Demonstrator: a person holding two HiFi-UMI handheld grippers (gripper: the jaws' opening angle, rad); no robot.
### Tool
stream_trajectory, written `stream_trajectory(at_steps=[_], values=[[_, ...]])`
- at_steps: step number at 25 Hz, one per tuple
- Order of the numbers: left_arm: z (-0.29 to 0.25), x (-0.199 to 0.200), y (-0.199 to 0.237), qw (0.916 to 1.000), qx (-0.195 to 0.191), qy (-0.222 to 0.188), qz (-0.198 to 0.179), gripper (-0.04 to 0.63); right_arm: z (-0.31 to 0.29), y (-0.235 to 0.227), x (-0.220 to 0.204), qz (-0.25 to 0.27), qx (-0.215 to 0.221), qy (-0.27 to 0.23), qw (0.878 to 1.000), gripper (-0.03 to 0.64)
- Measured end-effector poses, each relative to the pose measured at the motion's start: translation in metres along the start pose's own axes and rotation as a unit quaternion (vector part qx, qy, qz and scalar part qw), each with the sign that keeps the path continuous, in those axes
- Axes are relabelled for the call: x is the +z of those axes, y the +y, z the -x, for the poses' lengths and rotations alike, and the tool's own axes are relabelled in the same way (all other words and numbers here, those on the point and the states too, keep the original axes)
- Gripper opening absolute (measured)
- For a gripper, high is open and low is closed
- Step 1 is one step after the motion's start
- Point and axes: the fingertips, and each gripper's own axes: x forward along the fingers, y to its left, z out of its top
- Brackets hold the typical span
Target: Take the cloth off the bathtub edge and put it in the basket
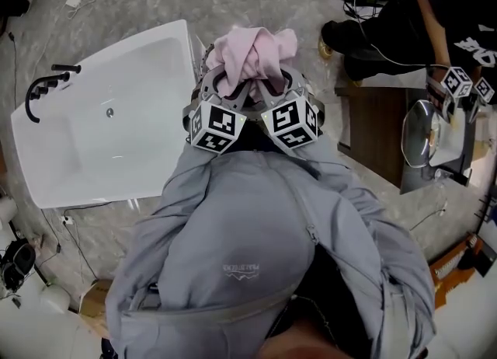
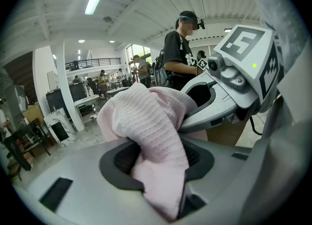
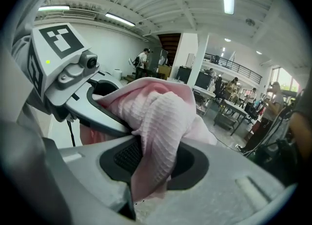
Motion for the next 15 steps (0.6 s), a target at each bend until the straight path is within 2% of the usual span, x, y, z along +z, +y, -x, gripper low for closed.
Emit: stream_trajectory(at_steps=[5, 9, 13, 15], values=[[-0.024, -0.028, 0.002, 0.9991, -0.016, 0.040, 0.000, 0.186, -0.028, 0.003, -0.028, -0.005, 0.027, 0.045, 0.999, 0.124], [-0.040, -0.051, 0.003, 0.9971, -0.027, 0.070, 0.016, 0.187, -0.047, 0.008, -0.058, -0.013, 0.049, 0.097, 0.994, 0.129], [-0.047, -0.077, 0.002, 0.9896, -0.040, 0.134, 0.032, 0.226, -0.048, 0.007, -0.070, -0.037, 0.071, 0.120, 0.990, 0.137], [-0.042, -0.086, 0.003, 0.9882, -0.038, 0.142, 0.042, 0.238, -0.047, 0.010, -0.069, -0.043, 0.080, 0.122, 0.988, 0.141]])
